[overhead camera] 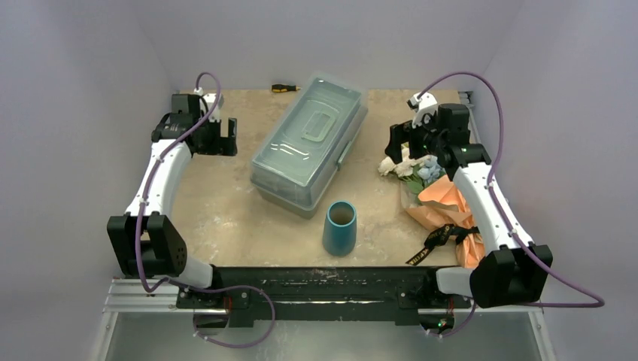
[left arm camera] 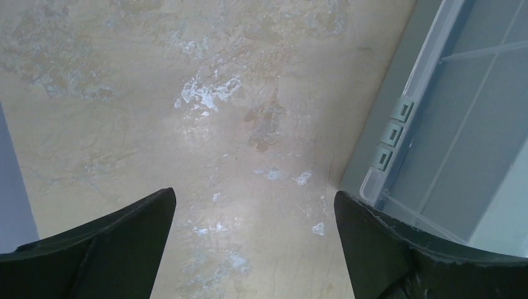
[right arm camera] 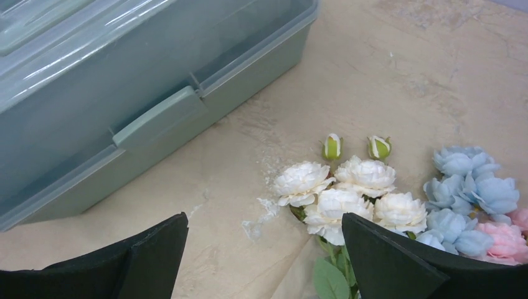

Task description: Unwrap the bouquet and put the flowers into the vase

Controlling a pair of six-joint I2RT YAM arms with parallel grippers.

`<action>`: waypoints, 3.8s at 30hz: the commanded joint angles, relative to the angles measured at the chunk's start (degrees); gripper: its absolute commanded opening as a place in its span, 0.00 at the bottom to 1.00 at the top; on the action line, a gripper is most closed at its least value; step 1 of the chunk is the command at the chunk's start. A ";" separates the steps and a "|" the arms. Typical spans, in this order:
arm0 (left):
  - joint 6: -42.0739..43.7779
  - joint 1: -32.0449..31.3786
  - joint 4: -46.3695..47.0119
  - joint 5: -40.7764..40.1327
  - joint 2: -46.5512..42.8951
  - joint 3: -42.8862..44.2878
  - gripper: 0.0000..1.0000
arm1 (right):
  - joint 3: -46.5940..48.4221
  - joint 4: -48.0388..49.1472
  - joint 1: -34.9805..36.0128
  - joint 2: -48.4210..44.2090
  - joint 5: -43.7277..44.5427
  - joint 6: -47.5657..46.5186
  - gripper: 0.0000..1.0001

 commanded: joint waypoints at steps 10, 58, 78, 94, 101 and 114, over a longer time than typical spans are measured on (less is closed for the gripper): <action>6.43 0.46 -0.74 11.02 -0.34 14.86 1.00 | 5.51 -2.83 0.53 4.89 -12.34 -9.90 0.98; 10.56 0.46 -2.60 23.87 0.23 22.17 1.00 | 41.68 28.23 25.00 54.64 -15.90 2.83 0.98; 67.62 -28.14 -9.63 24.35 19.71 28.24 0.98 | 28.37 2.74 8.72 17.10 -20.76 -3.29 0.98; 75.75 -30.29 -7.93 7.76 39.82 34.77 0.95 | 12.76 -22.50 -5.59 1.76 -12.87 -14.11 0.98; 76.76 -24.85 -7.95 6.46 39.88 32.66 0.95 | 15.79 -28.85 -11.87 5.05 -10.60 -19.30 0.98; 76.56 -15.11 -6.58 9.84 39.30 31.12 0.94 | 17.95 -38.40 -18.90 8.36 -1.57 -28.92 0.98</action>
